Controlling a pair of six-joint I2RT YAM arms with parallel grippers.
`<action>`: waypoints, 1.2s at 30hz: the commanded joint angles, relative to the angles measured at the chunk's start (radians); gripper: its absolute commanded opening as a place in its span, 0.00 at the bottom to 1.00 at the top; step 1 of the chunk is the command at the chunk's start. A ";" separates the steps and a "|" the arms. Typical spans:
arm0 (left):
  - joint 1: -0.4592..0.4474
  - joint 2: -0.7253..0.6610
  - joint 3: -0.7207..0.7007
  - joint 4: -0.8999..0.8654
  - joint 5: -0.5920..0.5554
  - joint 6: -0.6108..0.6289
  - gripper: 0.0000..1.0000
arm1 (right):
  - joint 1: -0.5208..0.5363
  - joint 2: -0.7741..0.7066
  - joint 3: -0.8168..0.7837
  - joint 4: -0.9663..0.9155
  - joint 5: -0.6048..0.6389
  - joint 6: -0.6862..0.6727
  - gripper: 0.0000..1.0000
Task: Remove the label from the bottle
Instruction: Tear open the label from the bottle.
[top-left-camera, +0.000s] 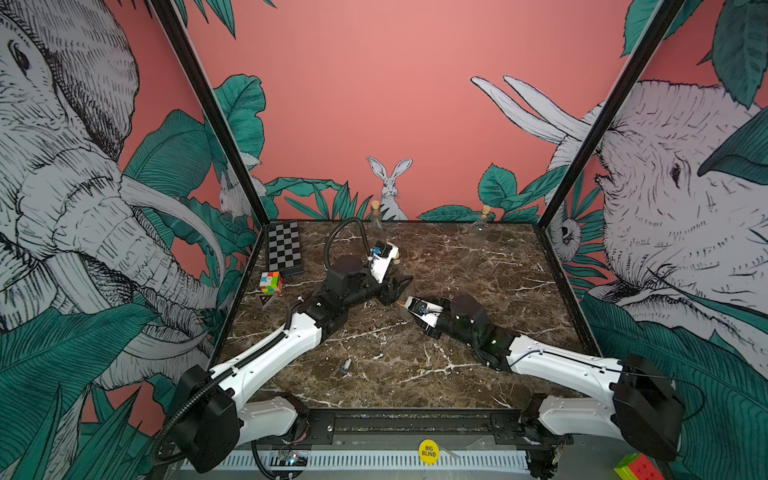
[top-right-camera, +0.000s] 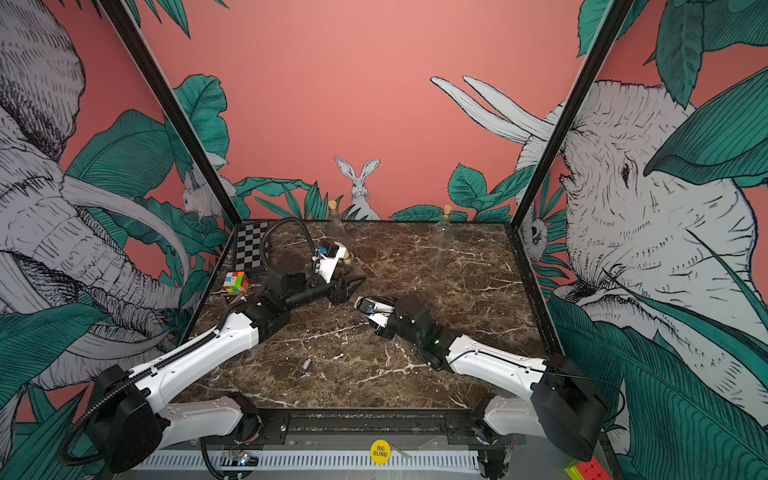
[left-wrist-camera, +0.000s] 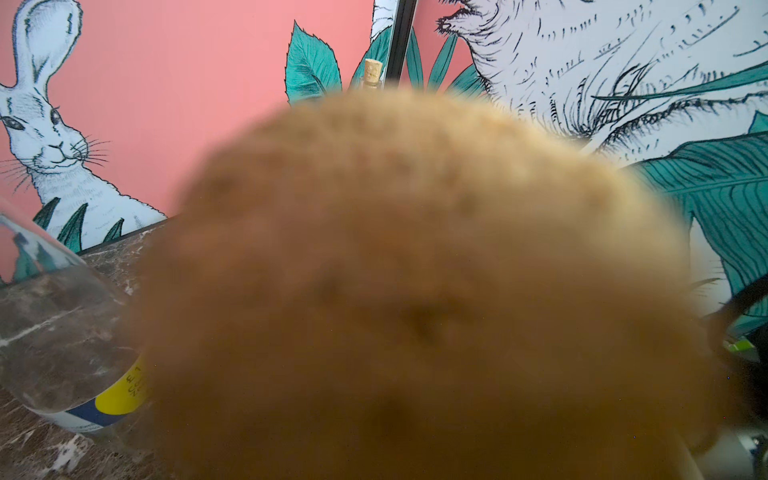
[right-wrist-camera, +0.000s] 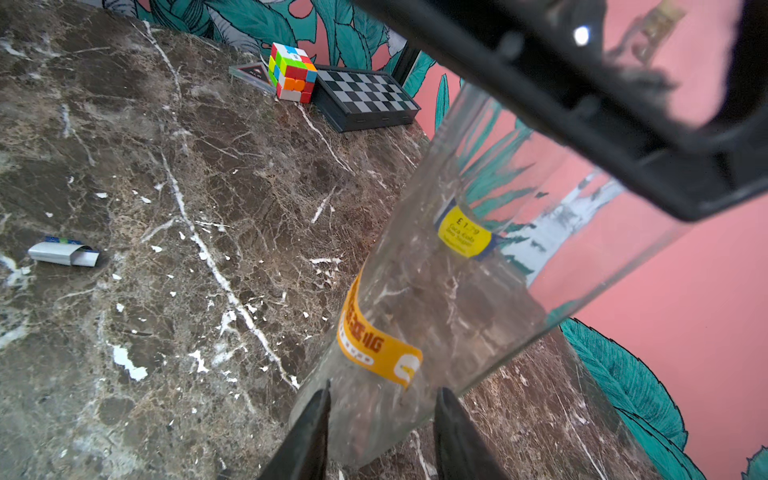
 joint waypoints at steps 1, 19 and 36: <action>-0.011 -0.014 0.006 0.051 0.012 0.024 0.00 | 0.000 0.008 0.031 0.066 0.007 0.014 0.40; -0.023 -0.008 0.018 0.051 0.012 0.036 0.00 | -0.002 0.025 0.051 0.044 -0.032 0.021 0.29; -0.027 0.004 0.026 0.068 0.015 0.023 0.00 | -0.001 0.061 0.061 0.043 -0.025 0.048 0.25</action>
